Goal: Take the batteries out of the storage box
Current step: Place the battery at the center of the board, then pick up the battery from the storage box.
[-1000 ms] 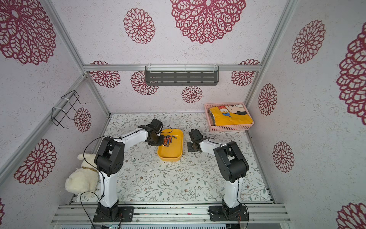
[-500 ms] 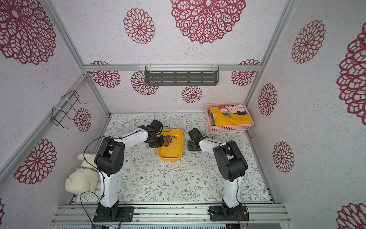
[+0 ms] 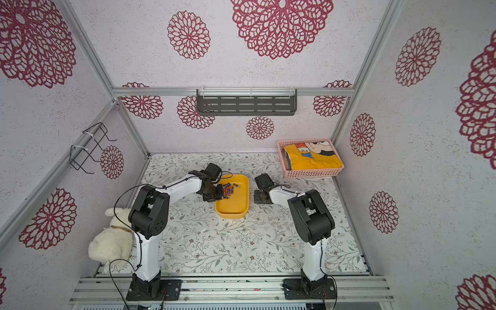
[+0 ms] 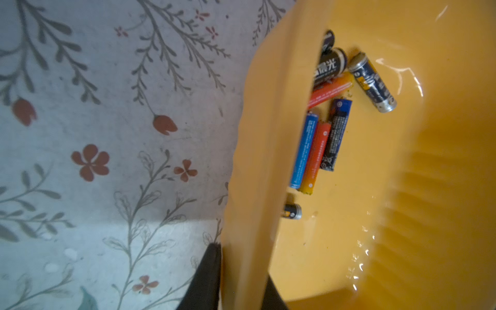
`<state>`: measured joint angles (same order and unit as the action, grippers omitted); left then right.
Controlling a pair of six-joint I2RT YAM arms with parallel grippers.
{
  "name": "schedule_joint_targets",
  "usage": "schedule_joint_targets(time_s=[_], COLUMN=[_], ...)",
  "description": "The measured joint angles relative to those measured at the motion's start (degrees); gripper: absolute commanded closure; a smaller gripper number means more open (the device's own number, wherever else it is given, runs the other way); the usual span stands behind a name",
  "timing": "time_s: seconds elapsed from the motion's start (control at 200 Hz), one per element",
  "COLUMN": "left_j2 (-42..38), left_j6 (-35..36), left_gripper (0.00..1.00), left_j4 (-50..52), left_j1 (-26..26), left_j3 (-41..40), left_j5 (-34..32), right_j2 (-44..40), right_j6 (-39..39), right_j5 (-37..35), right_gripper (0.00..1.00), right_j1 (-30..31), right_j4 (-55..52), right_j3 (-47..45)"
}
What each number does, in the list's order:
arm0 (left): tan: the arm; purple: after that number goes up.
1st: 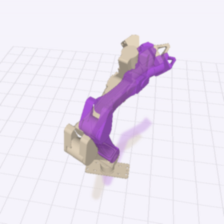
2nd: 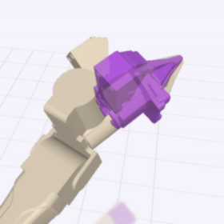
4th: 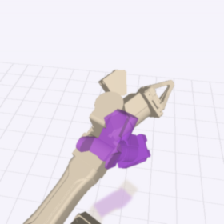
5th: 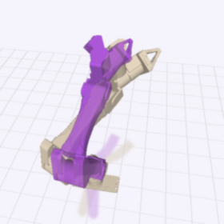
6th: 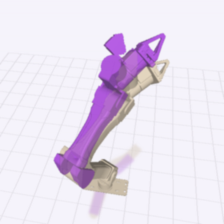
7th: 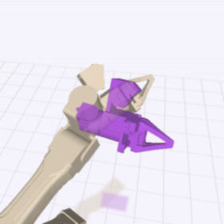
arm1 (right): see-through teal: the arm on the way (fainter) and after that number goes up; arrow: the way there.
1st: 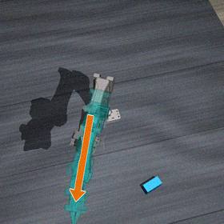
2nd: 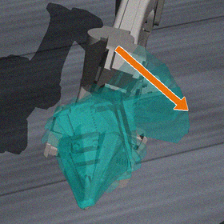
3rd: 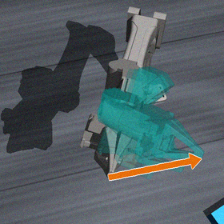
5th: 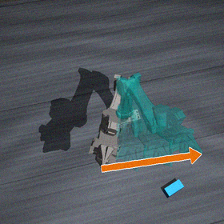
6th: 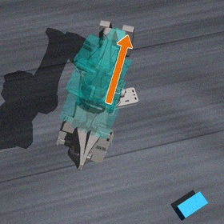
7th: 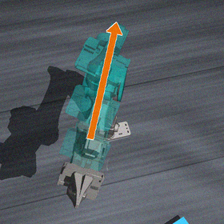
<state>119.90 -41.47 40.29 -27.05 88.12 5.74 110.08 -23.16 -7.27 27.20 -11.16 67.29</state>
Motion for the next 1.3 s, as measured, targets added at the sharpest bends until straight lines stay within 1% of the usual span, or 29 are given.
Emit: schedule_joint_targets(time_s=[0.04,0.29,0.325,0.405,0.545,0.665,0.801,0.851,0.916,0.996,1.091,1.191,1.301], left_j2=[0.0,0.0,-0.1,-0.1,-1.1,-4.2,-11.0,-14.1,-19.0,-25.0,-30.9,-33.4,-33.7], left_j6=[-0.2,-1.0,-1.0,-0.9,-0.6,-0.4,0.5,1.1,1.8,2.4,2.5,2.3,2.2], left_gripper=[0.86,0.84,0.82,0.68,0.57,0.54,0.53,0.53,0.53,0.52,0.51,0.51,0.50], left_j4=[0.0,0.7,1.0,1.4,2.5,3.9,4.6,3.9,1.5,-2.1,-6.4,-8.6,-9.7], left_j1=[-0.2,-0.4,-0.4,-0.5,-0.5,-0.5,-0.5,-0.5,-0.3,0.2,0.8,1.5,1.7], left_j3=[0.0,0.0,0.0,0.0,0.1,0.6,1.7,1.2,-1.4,-7.2,-15.2,-20.7,-23.5], left_j5=[0.0,0.2,0.2,0.0,-0.5,-1.6,-5.1,-6.9,-9.1,-11.5,-13.9,-15.4,-15.7], right_j2=[0.0,-0.2,-0.4,-1.3,-3.9,-6.4,-6.5,-5.3,-2.1,3.5,10.0,15.6,20.3], right_j6=[-0.1,-0.4,-0.4,-0.3,1.0,2.6,3.3,3.5,3.7,3.5,3.0,2.6,2.5], right_j5=[0.0,-0.2,-0.3,-0.5,-1.6,-1.2,0.1,0.7,1.3,1.4,1.4,1.5,1.7], right_gripper=[0.64,0.61,0.61,0.60,0.58,0.59,0.60,0.62,0.63,0.64,0.64,0.64,0.65], right_j1=[0.0,0.0,0.0,0.2,1.9,5.2,8.7,9.8,10.7,11.1,11.1,11.0,11.0], right_j4=[-0.3,-4.0,-4.7,-6.7,-9.9,-10.6,-10.6,-11.0,-11.5,-12.5,-13.6,-16.0,-18.4], right_j3=[0.2,2.6,3.1,4.5,8.7,13.0,18.4,20.7,25.0,30.5,34.7,37.9,41.4])
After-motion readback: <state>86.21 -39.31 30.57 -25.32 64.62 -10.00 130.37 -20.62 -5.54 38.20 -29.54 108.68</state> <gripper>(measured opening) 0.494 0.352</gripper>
